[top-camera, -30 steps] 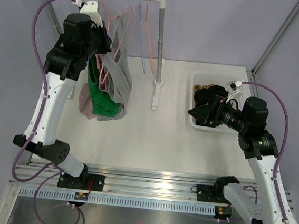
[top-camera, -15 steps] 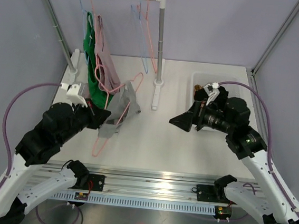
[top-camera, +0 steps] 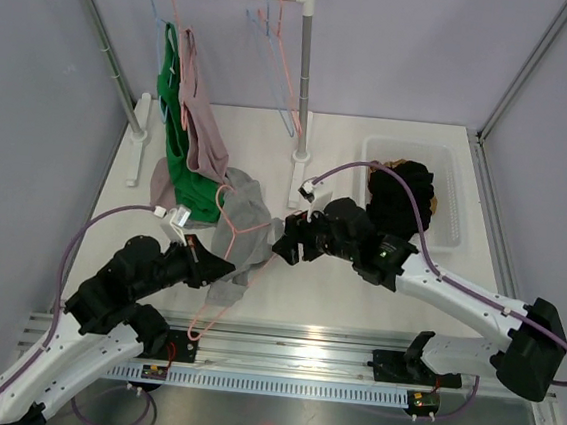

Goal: Remove the tank top from the hanger

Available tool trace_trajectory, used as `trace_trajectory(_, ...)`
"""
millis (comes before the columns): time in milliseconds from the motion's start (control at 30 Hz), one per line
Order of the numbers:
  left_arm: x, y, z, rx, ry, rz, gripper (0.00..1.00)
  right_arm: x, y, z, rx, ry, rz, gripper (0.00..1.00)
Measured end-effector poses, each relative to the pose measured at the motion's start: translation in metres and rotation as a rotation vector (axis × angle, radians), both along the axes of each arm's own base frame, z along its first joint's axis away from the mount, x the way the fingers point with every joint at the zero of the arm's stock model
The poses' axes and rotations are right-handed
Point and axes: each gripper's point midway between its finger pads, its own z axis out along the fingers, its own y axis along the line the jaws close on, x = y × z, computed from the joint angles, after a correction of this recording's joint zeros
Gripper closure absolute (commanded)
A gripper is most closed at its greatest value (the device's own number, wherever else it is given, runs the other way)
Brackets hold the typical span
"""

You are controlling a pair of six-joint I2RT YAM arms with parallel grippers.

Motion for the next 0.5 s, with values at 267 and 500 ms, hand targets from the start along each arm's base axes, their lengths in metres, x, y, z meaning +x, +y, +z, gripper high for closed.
trace_trajectory(267,-0.005,-0.014,0.005,-0.099,0.008,-0.053,1.0,0.035,-0.001,-0.042,-0.149,-0.066,-0.114,0.55)
trace_trajectory(500,-0.009,-0.012,0.013,-0.13,-0.015,-0.054,1.0,0.05,-0.007,-0.068,-0.246,-0.093,-0.163,1.0)
